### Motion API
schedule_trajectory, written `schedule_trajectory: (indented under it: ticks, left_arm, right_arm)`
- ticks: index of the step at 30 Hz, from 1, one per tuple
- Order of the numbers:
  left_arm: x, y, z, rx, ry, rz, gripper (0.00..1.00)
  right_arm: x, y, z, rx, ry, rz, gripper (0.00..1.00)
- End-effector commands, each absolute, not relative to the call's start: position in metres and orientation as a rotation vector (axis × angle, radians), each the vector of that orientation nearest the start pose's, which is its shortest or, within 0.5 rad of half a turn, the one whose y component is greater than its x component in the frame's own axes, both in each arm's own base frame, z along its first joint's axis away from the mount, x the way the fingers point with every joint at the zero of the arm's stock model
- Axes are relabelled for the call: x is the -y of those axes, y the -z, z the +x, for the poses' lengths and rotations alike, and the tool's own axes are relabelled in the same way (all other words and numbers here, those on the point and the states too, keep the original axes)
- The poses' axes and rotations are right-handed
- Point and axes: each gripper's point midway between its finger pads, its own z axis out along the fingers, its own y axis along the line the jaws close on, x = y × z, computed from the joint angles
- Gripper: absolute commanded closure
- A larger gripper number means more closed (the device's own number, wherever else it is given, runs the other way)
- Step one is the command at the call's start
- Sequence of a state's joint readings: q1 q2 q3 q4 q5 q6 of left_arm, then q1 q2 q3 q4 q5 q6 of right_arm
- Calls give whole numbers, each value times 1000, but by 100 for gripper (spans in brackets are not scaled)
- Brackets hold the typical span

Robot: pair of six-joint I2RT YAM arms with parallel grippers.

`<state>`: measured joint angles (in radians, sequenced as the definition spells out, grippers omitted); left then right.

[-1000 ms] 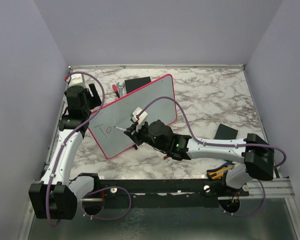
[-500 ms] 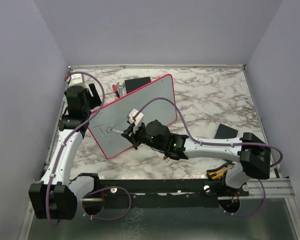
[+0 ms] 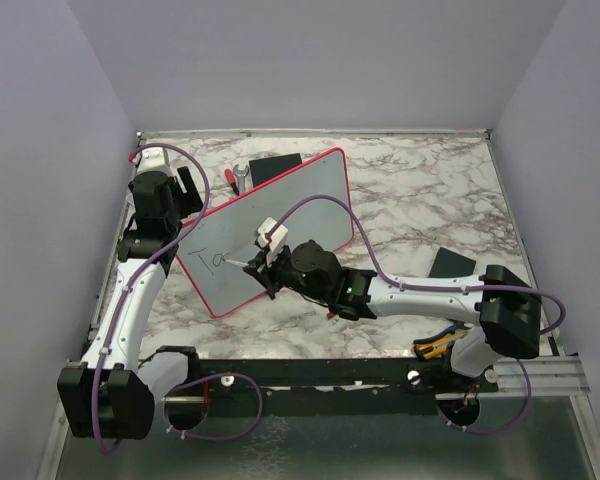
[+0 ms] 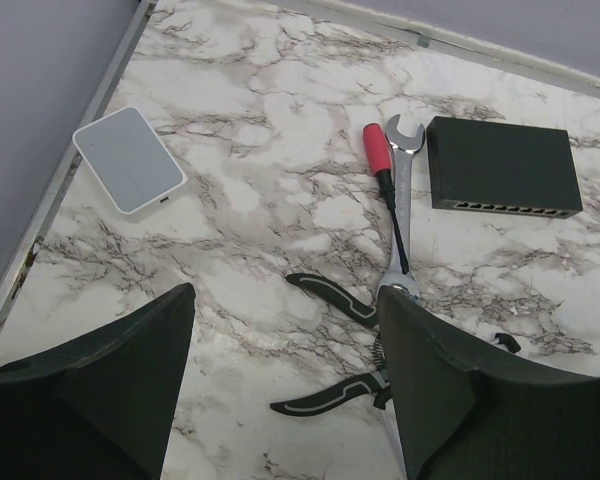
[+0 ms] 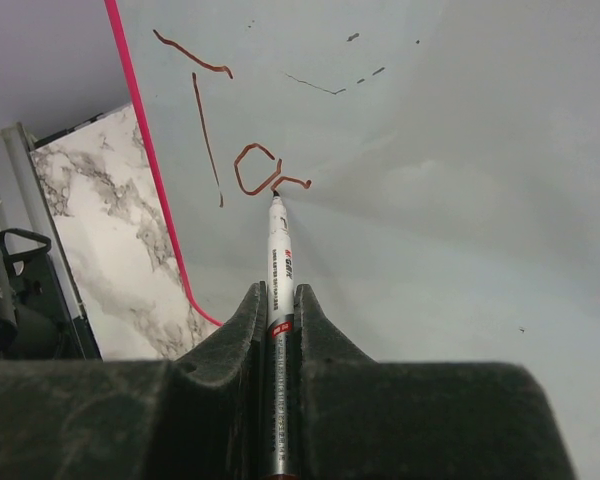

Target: Write a sentence on the whiteboard

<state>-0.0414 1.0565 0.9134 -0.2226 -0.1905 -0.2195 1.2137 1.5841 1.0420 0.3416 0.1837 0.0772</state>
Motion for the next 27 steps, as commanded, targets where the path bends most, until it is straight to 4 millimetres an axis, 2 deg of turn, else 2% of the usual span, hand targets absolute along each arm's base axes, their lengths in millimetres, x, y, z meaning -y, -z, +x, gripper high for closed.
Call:
schedule_trajectory:
  ticks: [1,16,27]
  left_arm:
    - [-5,-237,356,-1920,3,-273,25]
    - [-5,-237,356,-1919,8,-272,25]
    - [-3,-237,356,-1919,16,-269,25]
  right_arm:
    - [-440,-197,217,-1663,-636,-840,100]
    - [-432,-205,223,-1653,-599,-811,100]
    - [-441,-239,229,-1569,-621,-764,100]
